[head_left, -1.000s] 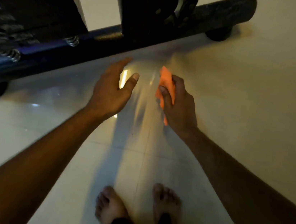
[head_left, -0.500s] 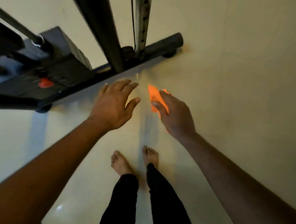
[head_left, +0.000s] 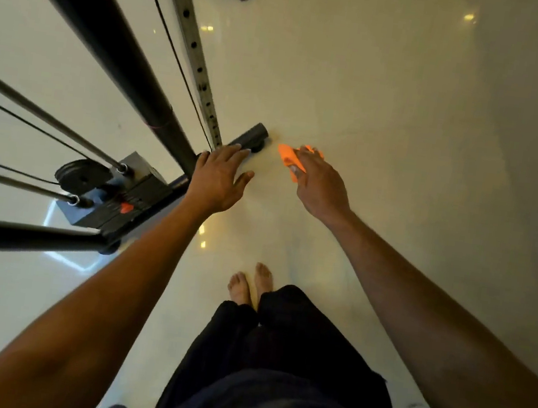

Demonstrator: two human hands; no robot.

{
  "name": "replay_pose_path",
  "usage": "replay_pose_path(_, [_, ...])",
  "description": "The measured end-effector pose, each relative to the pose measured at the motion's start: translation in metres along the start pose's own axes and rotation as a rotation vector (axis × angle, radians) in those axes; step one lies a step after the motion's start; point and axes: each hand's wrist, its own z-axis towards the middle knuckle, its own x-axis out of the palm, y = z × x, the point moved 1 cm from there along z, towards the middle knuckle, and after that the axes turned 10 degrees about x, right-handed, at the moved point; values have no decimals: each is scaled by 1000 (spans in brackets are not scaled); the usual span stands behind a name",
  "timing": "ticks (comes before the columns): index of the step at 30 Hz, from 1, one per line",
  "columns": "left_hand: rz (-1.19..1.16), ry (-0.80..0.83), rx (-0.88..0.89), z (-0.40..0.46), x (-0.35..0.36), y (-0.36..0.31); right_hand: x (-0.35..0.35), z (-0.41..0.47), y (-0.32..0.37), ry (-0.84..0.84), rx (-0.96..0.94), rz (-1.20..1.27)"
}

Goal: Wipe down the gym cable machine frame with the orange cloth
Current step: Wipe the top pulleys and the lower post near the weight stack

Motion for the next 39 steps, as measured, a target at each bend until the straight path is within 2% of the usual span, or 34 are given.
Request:
replay_pose_path(8, [50, -6, 194, 76, -37, -44, -64, 14, -26, -164, 83, 16])
replay_pose_path(13, [67, -30, 213, 145, -47, -52, -91, 67, -58, -212, 123, 52])
replay_pose_path(18, [70, -26, 203, 242, -54, -59, -128, 156, -93, -184, 113, 34])
replay_pose_path(28, [85, -23, 15, 419, -88, -57, -197, 387, -133, 28, -87, -47])
replay_pose_path(34, [49, -78, -108, 512, -120, -10, -208, 531, -105, 124, -200, -82])
replay_pose_path(39, [14, -146, -233, 591, -157, 54, -212, 653, -53, 188, -319, -118])
